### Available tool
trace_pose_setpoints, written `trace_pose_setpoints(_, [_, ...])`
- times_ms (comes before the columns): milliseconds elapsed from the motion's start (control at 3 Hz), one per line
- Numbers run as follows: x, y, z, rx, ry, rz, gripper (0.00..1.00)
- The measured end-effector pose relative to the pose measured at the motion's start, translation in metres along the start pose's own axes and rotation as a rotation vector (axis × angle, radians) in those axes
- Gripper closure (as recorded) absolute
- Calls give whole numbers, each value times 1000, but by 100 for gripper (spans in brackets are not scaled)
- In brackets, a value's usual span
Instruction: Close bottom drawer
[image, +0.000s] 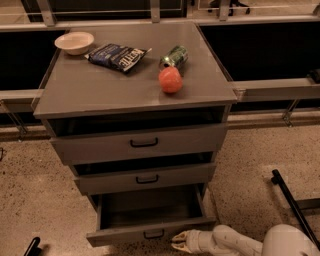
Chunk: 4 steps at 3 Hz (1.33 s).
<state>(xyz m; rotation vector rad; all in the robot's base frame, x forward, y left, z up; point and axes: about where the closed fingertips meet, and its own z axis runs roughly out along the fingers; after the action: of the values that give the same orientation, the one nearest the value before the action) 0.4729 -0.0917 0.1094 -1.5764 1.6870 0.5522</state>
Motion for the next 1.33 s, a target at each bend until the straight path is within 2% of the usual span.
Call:
trace_pose_setpoints(333, [6,-22,4,26,18,-9,88])
trace_pose_setpoints(667, [10,-38,7,50,31,-12,86])
trace_pose_setpoints(1333, [10,-40,7,53,33,-13,39])
